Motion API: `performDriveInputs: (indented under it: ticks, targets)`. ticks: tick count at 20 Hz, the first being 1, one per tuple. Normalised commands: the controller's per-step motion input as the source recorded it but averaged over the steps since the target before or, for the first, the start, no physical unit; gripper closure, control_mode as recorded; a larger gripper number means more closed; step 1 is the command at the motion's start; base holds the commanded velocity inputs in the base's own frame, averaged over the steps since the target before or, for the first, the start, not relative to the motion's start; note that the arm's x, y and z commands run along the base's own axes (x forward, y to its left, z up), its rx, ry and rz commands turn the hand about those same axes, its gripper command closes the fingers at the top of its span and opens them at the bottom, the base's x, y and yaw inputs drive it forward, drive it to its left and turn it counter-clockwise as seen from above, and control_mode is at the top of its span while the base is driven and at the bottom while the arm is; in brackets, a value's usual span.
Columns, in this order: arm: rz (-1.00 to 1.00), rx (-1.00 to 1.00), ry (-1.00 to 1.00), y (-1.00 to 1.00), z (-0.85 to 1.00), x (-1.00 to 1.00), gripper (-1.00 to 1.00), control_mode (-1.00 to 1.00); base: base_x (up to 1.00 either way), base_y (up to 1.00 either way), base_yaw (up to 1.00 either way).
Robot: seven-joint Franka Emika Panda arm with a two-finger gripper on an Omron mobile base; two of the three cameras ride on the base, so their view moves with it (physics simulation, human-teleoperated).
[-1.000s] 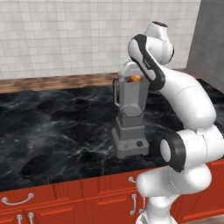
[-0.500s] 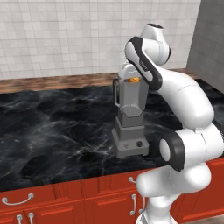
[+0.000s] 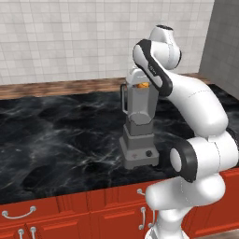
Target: Open the blender lid, put the orange in the blender, close the lid, and start the blender.
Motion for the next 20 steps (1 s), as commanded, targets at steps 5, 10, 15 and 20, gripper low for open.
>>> performDriveInputs:
  ticks: [5,10,15,20]
  targets:
    - [-0.01,0.0,0.0,0.0,0.14,0.0,-1.0,-1.0,0.0,0.0,0.0]
    - [-0.02,0.0,-0.01,0.0,0.38,0.0,-1.0,-1.0,0.0,0.0,0.0]
    - [-0.02,0.0,-0.05,0.0,0.44,0.0,-1.0,-1.0,0.0,0.0,0.0]
    - [-0.01,0.0,-0.09,0.0,0.52,0.0,-1.0,-1.0,0.0,0.0,0.0]
